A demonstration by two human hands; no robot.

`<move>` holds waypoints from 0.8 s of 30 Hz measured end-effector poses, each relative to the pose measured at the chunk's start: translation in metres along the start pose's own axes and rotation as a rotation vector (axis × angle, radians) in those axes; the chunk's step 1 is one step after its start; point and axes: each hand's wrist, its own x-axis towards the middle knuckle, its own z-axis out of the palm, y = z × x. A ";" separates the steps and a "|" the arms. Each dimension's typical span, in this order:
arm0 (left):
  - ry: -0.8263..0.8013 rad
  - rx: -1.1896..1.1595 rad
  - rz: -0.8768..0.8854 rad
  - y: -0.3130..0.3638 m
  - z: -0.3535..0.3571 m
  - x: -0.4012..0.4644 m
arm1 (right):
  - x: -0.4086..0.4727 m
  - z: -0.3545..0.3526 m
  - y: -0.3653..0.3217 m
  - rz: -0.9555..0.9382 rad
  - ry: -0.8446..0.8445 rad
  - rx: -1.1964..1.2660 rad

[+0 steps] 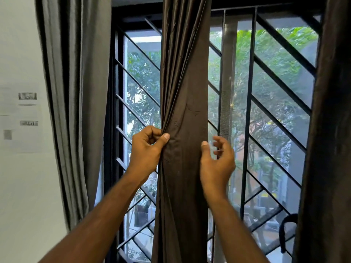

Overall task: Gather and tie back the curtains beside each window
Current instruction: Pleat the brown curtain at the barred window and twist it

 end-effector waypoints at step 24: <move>0.019 0.088 0.087 0.001 0.016 -0.009 | -0.044 0.017 -0.006 -0.634 -0.219 -0.224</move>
